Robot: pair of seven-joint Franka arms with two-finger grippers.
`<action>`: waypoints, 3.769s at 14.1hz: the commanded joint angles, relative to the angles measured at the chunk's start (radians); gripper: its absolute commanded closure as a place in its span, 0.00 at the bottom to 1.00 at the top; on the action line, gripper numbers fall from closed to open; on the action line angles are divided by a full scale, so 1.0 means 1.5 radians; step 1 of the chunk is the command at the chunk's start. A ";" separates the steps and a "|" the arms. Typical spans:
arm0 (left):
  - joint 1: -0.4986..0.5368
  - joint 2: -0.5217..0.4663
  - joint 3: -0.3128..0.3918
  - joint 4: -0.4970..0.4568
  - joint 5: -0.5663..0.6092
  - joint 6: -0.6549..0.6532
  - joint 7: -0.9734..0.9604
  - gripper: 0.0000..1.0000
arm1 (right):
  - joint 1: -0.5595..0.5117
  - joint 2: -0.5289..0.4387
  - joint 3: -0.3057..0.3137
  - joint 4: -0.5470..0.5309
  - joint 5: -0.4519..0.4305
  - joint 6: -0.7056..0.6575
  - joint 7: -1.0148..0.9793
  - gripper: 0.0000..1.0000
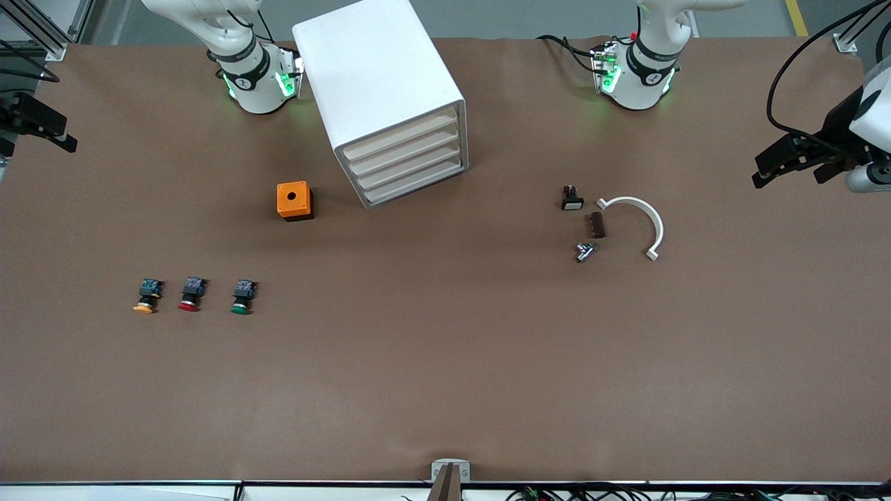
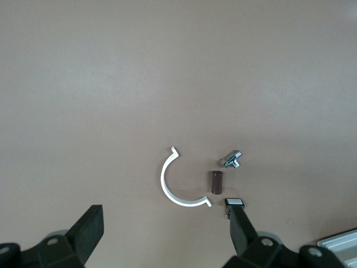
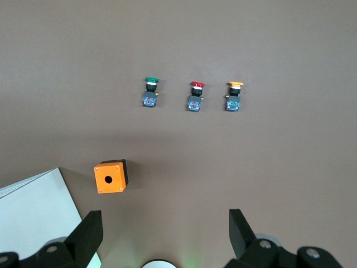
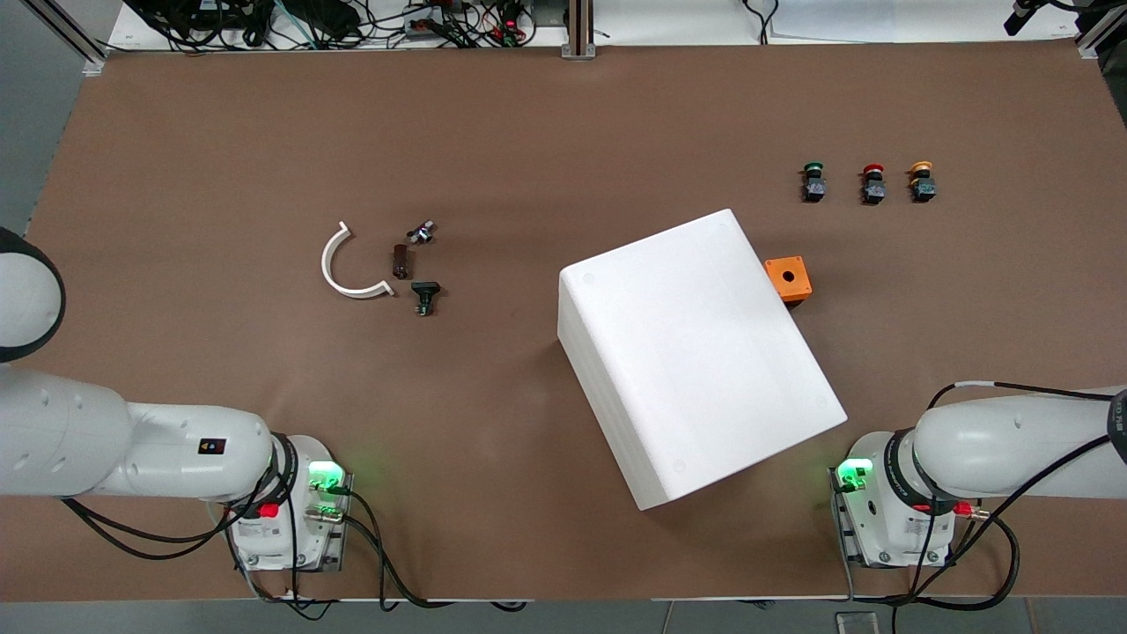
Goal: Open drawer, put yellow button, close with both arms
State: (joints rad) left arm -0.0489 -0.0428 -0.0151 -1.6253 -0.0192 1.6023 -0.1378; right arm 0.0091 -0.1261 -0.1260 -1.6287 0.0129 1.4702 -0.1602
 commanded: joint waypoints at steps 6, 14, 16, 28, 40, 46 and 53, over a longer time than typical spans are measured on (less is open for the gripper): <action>0.014 0.106 0.004 0.014 0.009 -0.014 0.000 0.00 | -0.002 -0.020 0.006 -0.019 -0.006 0.007 0.011 0.00; -0.091 0.255 -0.019 0.128 -0.080 -0.175 -0.291 0.00 | -0.001 -0.021 0.008 -0.012 -0.005 0.008 0.013 0.00; -0.126 0.299 -0.018 0.162 -0.175 -0.209 -0.413 0.00 | -0.002 -0.023 0.007 -0.012 0.000 0.011 0.013 0.00; -0.277 0.497 -0.038 0.192 -0.544 -0.250 -1.225 0.00 | -0.002 -0.024 0.007 -0.015 0.004 0.002 0.038 0.00; -0.299 0.582 -0.082 0.189 -0.692 -0.209 -1.419 0.42 | -0.001 -0.018 0.006 -0.001 0.003 0.003 0.038 0.00; -0.334 0.593 -0.082 0.187 -0.705 -0.177 -1.421 0.42 | -0.017 0.145 0.003 0.032 0.004 0.016 0.027 0.00; -0.392 0.594 -0.082 0.183 -0.704 -0.166 -1.420 0.61 | -0.078 0.227 0.003 -0.048 -0.010 0.228 0.017 0.00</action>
State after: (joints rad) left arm -0.6196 0.8405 -0.1405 -1.3662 -1.0519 1.3494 -2.2424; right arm -0.0623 0.2122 -0.1303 -1.6310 0.0095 1.7224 -0.1234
